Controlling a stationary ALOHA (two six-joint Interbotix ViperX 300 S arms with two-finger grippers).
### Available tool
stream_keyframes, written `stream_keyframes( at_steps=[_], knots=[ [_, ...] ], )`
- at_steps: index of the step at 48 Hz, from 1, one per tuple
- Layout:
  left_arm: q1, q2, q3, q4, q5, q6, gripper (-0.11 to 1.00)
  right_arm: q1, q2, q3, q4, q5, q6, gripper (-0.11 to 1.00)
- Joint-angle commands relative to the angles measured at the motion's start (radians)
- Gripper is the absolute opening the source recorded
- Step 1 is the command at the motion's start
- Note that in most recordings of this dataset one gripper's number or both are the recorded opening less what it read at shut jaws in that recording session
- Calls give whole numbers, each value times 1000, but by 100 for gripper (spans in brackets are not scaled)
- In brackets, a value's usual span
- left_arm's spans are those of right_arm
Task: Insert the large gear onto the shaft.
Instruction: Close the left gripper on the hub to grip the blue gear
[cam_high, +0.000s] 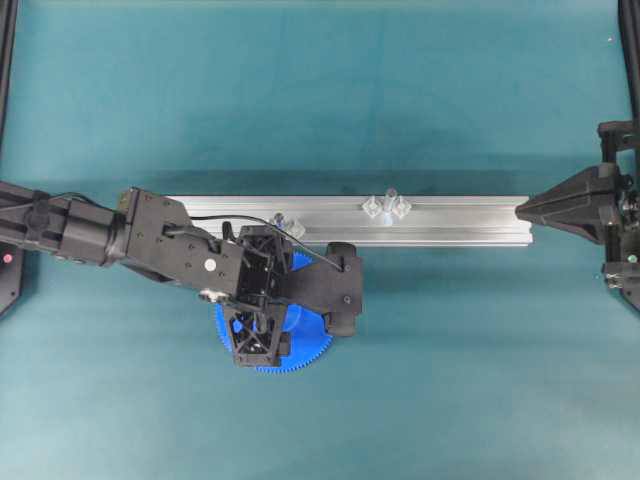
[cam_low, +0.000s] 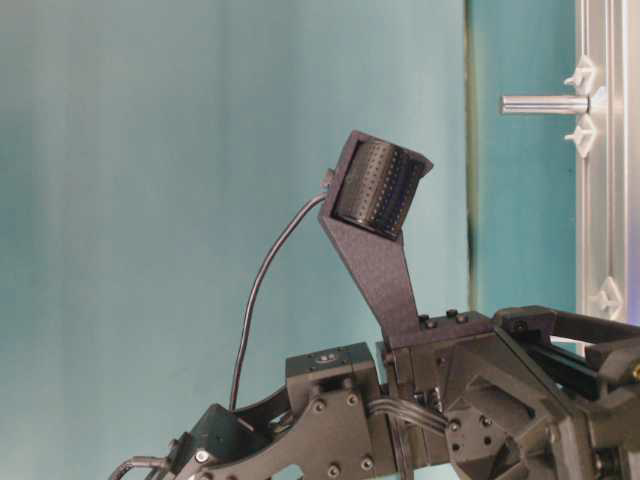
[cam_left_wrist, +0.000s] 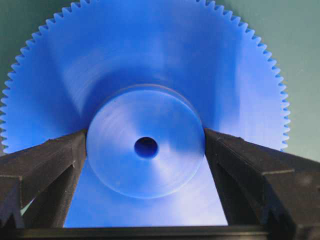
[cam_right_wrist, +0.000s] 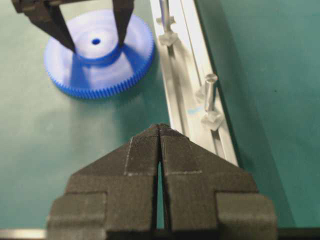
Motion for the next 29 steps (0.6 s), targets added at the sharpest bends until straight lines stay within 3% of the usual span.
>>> stream_keyframes(
  at_steps=[1,29],
  knots=[
    [2,2,-3,0,-9,-3,95,-3,5,-12,-2,-11,8,1],
    [0,6,5,0,-11,-8,95,-3,5,-11,-2,-9,9,1]
  ],
)
